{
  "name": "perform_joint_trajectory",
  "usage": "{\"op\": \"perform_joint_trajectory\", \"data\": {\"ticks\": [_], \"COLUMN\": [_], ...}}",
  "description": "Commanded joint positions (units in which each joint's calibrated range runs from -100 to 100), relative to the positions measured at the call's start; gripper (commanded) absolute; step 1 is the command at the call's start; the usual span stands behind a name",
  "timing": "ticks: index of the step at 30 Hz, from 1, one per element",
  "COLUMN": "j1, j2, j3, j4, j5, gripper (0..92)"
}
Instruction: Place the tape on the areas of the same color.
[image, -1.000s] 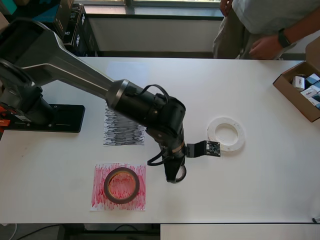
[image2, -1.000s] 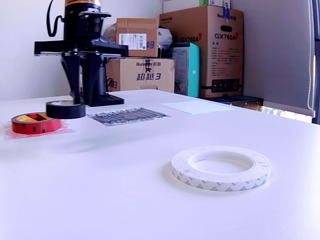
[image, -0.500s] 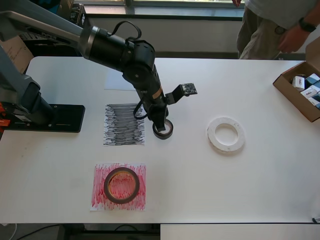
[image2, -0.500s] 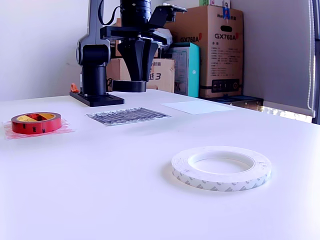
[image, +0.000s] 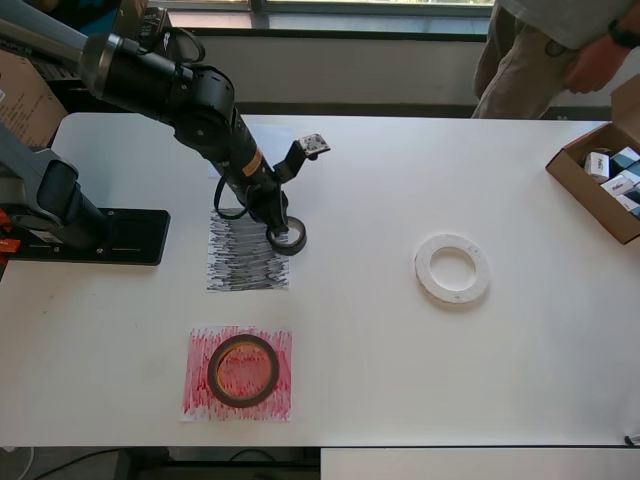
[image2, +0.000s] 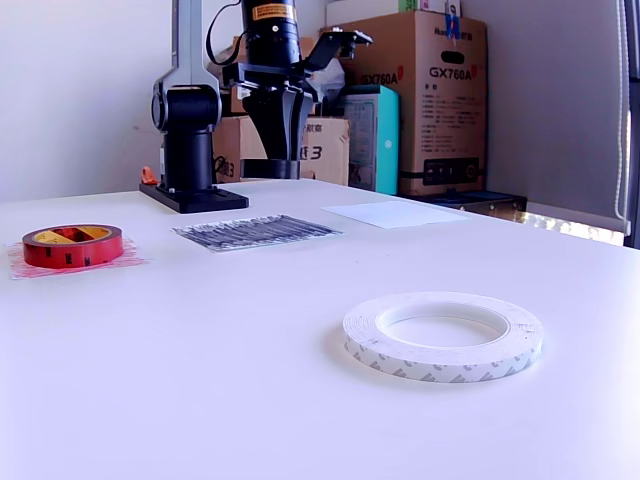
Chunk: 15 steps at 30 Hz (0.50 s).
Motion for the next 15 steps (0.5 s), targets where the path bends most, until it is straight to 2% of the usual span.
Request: {"op": "perform_joint_trajectory", "data": {"ticks": [1,10,15], "j1": [0.20,1.23,1.31], "j2": [-2.36,-4.23,-3.58], "j3": [8.18,13.18,13.27], "j4": [-2.09,-7.61,-8.03], "j5": [-1.23,-3.85,-3.85], "gripper": [0.0,0.0,0.0]}}
